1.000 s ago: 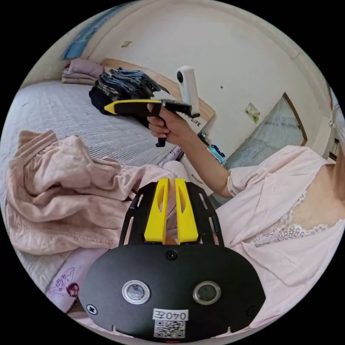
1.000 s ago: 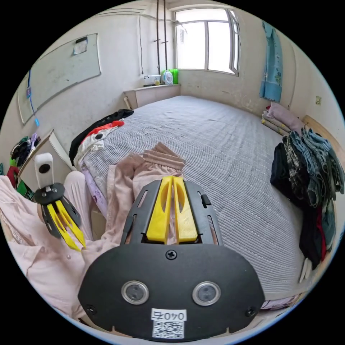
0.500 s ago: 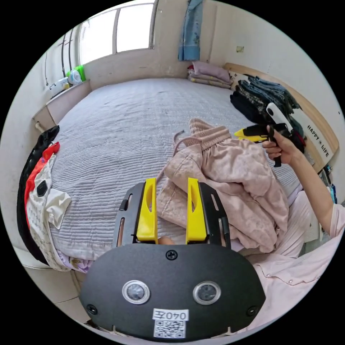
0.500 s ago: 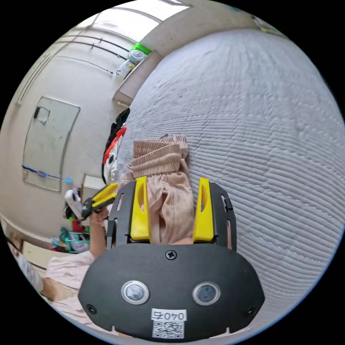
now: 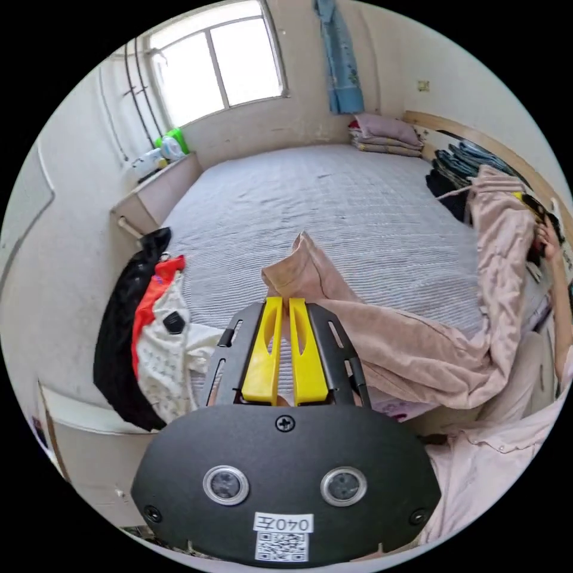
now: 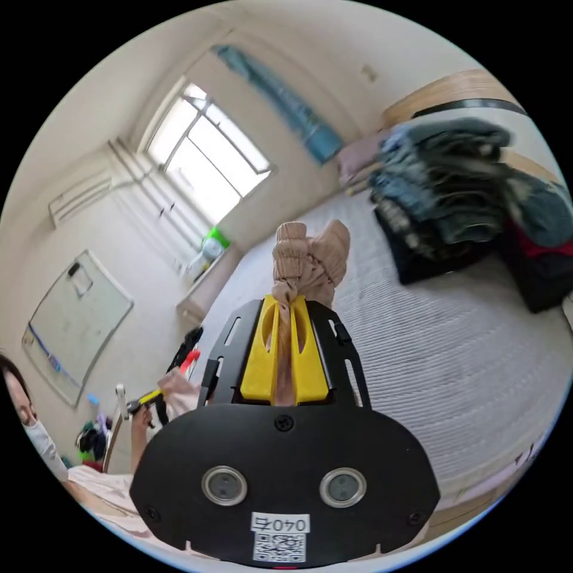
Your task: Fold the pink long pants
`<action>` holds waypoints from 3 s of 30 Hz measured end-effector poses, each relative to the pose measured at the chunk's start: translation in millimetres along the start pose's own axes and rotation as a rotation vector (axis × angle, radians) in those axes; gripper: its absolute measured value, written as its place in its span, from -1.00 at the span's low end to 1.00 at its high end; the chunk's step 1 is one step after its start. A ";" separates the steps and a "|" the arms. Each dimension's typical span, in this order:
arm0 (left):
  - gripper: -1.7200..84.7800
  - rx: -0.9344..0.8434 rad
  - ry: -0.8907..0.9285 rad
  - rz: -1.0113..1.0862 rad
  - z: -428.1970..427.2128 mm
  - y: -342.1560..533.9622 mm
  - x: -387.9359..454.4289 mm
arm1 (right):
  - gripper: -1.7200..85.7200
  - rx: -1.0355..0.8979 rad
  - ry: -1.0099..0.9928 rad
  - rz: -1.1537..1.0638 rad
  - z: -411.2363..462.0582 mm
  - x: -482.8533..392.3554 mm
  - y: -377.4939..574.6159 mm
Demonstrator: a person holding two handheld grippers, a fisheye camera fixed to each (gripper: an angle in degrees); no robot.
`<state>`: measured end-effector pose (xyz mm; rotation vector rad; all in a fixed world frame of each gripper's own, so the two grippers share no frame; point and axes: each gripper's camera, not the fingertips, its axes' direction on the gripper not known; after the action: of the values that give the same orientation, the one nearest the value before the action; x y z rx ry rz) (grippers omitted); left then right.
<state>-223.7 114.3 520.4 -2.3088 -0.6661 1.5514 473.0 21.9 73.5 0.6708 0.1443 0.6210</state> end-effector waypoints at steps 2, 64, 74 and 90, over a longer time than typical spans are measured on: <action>-0.98 -0.017 -0.104 -0.081 -10.4 6.6 -34.0 | -0.98 0.194 0.107 0.091 -74.4 33.1 30.1; -0.98 -0.161 0.167 -0.543 -186.5 213.8 -189.7 | -0.87 -0.271 0.168 0.322 -85.7 125.6 386.6; -0.98 0.166 0.248 -0.621 -275.2 211.8 -227.9 | -0.89 0.095 -0.190 0.205 -206.4 90.0 392.1; -0.98 0.463 0.140 -0.382 -323.4 -185.8 -174.8 | -0.91 0.132 0.018 -0.012 -70.9 -52.1 26.1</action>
<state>-21.1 189.9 871.0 -1.8029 -0.5929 1.2032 395.3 45.7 30.7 0.7915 0.2071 0.6092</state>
